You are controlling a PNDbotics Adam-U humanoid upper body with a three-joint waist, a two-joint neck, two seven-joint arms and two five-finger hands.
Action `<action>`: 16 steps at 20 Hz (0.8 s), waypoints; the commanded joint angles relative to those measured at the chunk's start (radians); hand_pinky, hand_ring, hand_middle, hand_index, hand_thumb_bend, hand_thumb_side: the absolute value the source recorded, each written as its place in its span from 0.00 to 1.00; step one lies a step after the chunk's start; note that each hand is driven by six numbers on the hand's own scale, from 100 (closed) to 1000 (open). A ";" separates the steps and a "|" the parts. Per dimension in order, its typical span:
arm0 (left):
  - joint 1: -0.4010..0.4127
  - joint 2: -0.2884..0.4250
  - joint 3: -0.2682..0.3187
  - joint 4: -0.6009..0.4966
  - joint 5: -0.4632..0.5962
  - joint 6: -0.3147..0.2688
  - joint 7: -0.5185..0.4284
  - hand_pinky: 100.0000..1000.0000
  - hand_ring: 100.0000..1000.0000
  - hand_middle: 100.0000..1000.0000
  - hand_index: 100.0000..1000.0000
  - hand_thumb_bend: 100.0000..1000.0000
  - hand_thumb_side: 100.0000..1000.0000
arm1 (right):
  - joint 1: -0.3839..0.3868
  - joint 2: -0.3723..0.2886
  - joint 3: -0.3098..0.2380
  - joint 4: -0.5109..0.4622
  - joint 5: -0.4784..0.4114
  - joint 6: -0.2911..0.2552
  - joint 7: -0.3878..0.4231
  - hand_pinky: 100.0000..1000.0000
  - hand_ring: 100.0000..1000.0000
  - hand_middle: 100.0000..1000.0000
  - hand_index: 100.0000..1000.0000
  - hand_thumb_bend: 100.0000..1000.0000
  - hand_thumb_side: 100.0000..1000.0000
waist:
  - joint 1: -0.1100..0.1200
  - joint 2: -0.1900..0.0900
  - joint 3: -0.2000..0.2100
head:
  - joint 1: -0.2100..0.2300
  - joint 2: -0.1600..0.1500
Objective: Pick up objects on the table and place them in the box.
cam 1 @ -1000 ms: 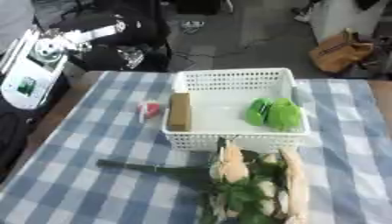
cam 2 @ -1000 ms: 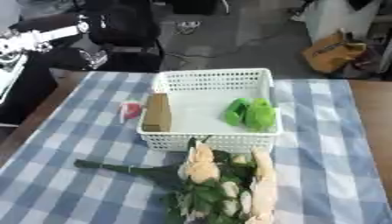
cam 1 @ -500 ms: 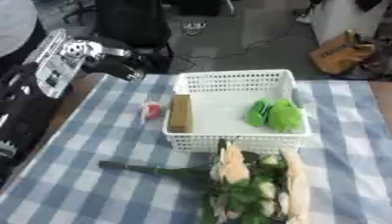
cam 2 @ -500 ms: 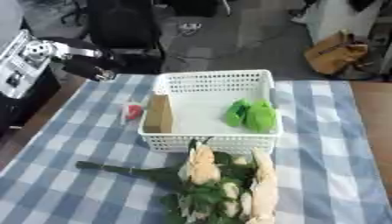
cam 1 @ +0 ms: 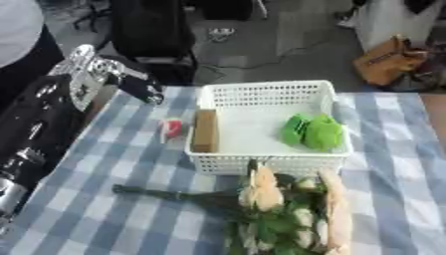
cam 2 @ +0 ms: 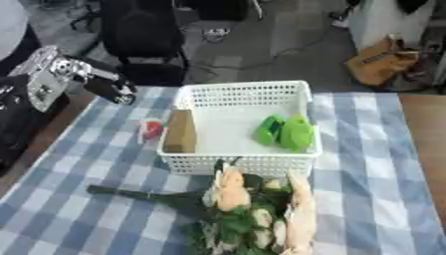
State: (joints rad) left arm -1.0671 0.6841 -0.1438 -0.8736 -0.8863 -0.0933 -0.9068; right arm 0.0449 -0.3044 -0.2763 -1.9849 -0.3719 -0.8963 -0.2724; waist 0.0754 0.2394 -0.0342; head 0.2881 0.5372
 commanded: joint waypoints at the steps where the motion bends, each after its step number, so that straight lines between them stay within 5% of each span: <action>1: -0.038 -0.005 0.020 0.024 -0.041 -0.031 0.025 0.95 1.00 1.00 1.00 0.10 0.75 | -0.006 -0.028 0.001 -0.015 -0.010 -0.011 -0.003 0.64 0.73 0.58 0.61 0.00 0.97 | 0.016 -0.036 -0.004 | 0.004 -0.013; 7: -0.046 -0.050 0.008 0.073 -0.090 -0.100 0.149 0.90 1.00 1.00 1.00 0.24 0.72 | -0.012 -0.030 0.008 -0.015 -0.017 -0.011 0.005 0.64 0.73 0.58 0.61 0.00 0.97 | 0.019 -0.032 -0.016 | 0.011 -0.021; 16: -0.067 -0.112 0.018 0.182 -0.148 -0.125 0.129 0.96 1.00 1.00 1.00 0.34 0.79 | -0.017 -0.032 0.014 -0.015 -0.030 -0.011 0.017 0.64 0.73 0.57 0.61 0.00 0.97 | 0.022 -0.031 -0.027 | 0.016 -0.018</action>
State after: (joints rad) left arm -1.1097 0.5559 -0.1377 -0.6936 -1.0237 -0.2185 -0.7729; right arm 0.0349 -0.3062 -0.2634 -1.9849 -0.3905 -0.8976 -0.2535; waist 0.0842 0.2394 -0.0620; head 0.3007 0.5280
